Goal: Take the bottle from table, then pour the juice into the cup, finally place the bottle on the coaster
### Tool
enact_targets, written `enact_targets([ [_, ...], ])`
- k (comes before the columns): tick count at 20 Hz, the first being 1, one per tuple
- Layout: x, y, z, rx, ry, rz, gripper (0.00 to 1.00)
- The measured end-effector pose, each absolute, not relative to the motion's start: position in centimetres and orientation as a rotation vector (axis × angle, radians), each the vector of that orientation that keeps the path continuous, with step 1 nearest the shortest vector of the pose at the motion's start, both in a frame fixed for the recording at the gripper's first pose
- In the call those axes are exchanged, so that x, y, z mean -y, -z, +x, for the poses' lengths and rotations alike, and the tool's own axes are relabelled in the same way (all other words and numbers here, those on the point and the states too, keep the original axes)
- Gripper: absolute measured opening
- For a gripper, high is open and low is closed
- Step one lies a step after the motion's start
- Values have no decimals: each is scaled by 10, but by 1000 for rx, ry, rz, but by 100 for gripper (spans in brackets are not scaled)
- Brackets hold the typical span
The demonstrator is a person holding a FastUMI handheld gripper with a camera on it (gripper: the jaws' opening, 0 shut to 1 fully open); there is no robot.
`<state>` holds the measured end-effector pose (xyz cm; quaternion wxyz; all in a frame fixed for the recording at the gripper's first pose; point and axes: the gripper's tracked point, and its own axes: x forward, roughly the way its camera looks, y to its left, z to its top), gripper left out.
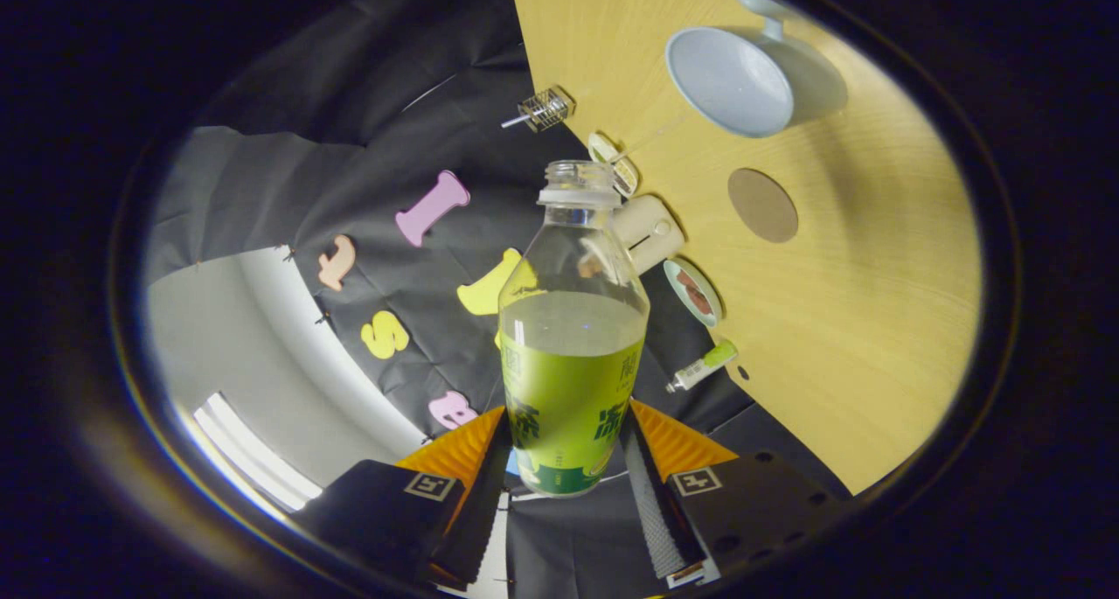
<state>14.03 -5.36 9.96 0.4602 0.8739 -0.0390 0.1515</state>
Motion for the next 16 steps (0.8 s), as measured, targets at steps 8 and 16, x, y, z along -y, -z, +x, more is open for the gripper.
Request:
enact_targets([
  [8,55,-113,134,114,-394,2160,74],
  [16,62,-110,132,118,-385,2150,74],
])
